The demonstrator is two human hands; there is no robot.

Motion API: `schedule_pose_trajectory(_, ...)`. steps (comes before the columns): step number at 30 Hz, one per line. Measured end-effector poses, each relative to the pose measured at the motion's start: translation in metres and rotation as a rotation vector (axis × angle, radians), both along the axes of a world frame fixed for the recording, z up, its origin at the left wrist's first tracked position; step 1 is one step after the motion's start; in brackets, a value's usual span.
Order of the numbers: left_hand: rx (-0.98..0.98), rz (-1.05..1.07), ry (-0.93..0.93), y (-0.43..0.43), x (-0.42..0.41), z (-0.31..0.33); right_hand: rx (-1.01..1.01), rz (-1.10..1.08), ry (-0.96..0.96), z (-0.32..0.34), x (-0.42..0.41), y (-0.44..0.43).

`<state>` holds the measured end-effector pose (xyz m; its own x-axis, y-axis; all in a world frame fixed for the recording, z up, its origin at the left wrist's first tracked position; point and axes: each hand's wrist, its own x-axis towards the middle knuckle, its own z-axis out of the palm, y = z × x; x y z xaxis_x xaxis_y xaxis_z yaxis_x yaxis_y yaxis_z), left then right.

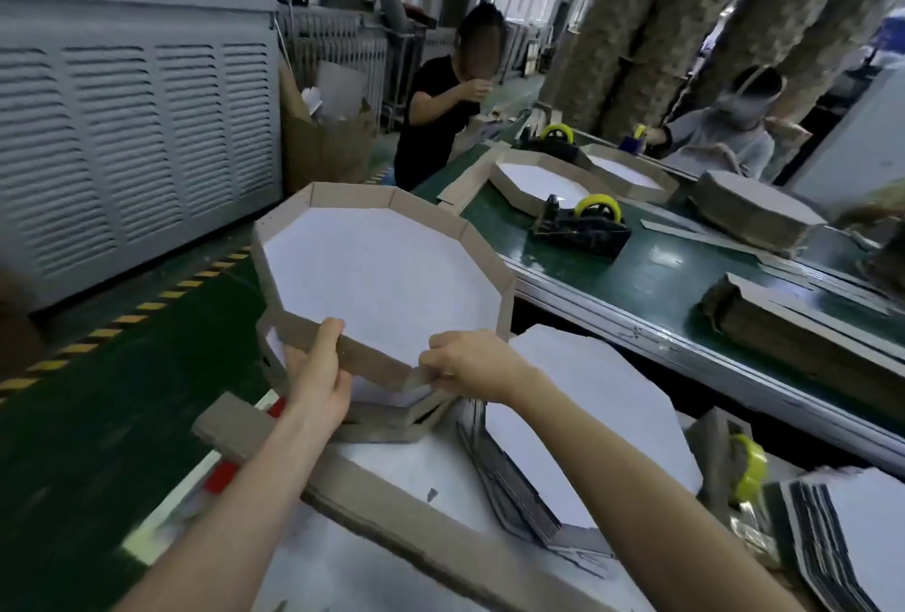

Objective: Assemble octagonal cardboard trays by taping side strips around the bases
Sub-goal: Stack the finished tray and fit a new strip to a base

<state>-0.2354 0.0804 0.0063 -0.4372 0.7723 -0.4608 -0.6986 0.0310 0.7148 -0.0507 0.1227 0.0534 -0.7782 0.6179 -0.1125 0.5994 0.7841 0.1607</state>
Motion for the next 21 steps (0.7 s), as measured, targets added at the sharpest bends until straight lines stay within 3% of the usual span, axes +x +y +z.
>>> schedule_pose_trajectory(8, -0.126, -0.007, 0.016, 0.026, -0.009, -0.051, -0.077, 0.127, -0.057, -0.048, -0.013, 0.036)
schedule_pose_trajectory(9, -0.161, 0.023, 0.127, 0.027, -0.009, -0.056, -0.089, 0.125, -0.069, -0.053, -0.013, 0.039)
schedule_pose_trajectory(12, -0.274, 0.138, 0.718, 0.024, -0.012, -0.067, -0.09, 0.119, -0.1, -0.062, -0.011, 0.046)
schedule_pose_trajectory(15, -0.113, 0.036, 1.319, 0.022, -0.01, -0.067, -0.108, 0.093, -0.098, -0.068, -0.009, 0.05)
schedule_pose_trajectory(18, 0.051, -0.431, 1.523, 0.024, -0.007, -0.057, -0.126, 0.056, -0.028, -0.066, -0.013, 0.052)
schedule_pose_trajectory(21, 0.021, -0.894, 1.84, 0.028, -0.005, -0.054, -0.215, 0.001, 0.045, -0.062, -0.02, 0.051)
